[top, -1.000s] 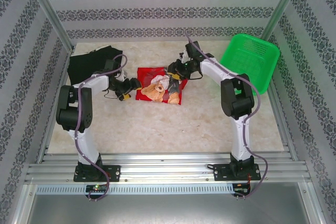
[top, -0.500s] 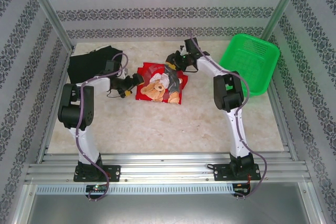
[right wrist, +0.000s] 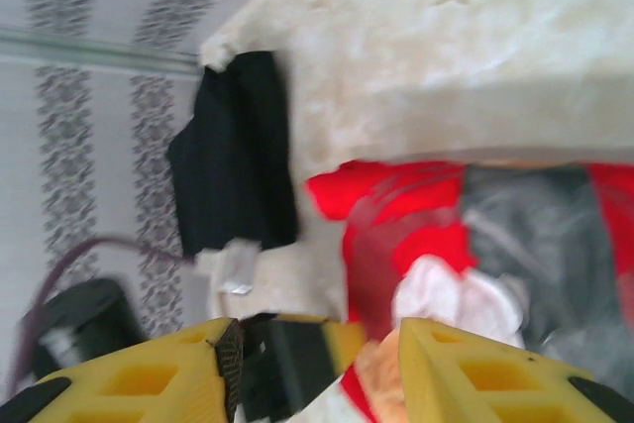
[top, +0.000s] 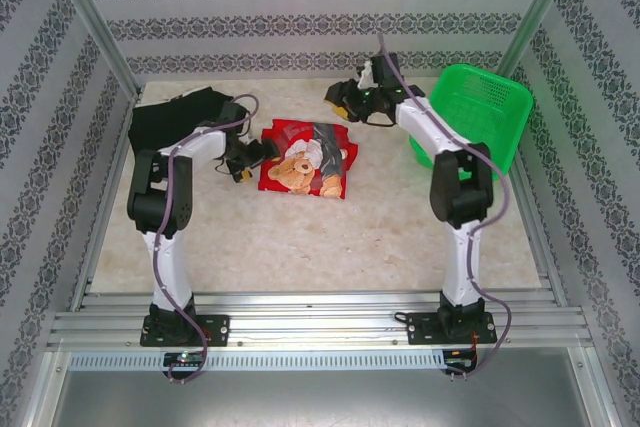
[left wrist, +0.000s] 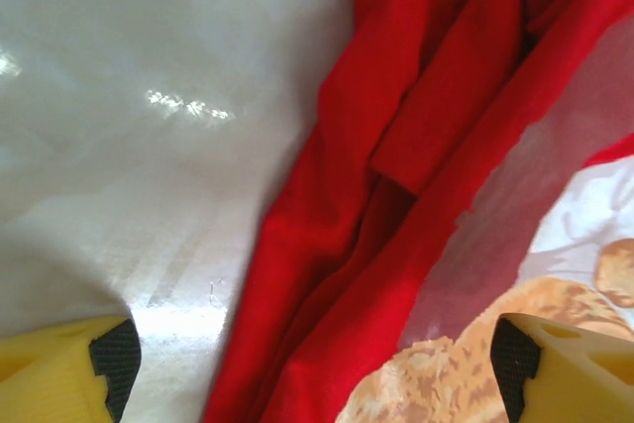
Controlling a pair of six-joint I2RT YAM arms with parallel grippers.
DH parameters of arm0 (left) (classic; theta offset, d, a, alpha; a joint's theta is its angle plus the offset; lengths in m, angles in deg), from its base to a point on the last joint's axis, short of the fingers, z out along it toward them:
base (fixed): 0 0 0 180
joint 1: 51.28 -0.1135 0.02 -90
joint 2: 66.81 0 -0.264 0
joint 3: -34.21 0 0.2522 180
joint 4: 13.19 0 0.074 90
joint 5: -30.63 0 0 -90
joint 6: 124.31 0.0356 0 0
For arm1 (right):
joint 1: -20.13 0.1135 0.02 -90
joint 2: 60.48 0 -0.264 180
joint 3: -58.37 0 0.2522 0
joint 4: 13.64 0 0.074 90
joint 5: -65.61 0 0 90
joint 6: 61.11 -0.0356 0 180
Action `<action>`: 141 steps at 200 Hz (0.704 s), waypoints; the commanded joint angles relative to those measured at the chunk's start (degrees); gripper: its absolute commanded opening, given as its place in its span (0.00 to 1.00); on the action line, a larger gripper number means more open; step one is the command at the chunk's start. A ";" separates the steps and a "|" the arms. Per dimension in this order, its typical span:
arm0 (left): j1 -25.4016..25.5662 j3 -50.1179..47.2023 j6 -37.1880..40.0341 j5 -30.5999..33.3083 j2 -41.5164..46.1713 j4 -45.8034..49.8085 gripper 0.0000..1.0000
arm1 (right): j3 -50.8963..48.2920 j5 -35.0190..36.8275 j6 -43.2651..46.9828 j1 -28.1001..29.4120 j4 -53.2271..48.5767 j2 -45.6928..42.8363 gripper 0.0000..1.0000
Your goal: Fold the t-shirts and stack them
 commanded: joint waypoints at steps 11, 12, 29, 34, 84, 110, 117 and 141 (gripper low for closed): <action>6.52 4.47 3.51 3.19 -6.55 -5.86 0.91 | -9.56 -1.68 2.24 0.13 1.61 -10.49 0.47; 6.63 4.66 3.50 3.29 -6.70 -5.81 0.91 | -9.82 -1.67 2.25 0.12 1.60 -10.73 0.47; 8.60 6.76 2.38 3.46 -8.29 -7.00 0.87 | -15.09 -1.74 2.44 -0.21 2.04 -14.53 0.48; 9.20 7.65 2.19 3.70 -8.87 -7.00 0.86 | -16.42 -1.83 2.39 -0.43 2.23 -15.50 0.47; 11.28 15.52 1.97 5.17 -14.23 -2.42 0.59 | -25.63 -4.22 3.91 -2.42 1.46 -21.78 0.48; 12.94 23.52 3.78 5.30 -18.60 3.42 0.47 | -28.64 -5.67 4.83 -3.68 1.06 -23.74 0.48; 13.08 23.92 3.41 5.49 -19.22 3.59 0.42 | -28.89 -6.03 5.27 -4.07 0.38 -24.00 0.48; 13.03 24.42 3.59 7.25 -19.42 3.86 0.23 | -28.72 -7.16 7.47 -5.31 -2.96 -24.91 0.48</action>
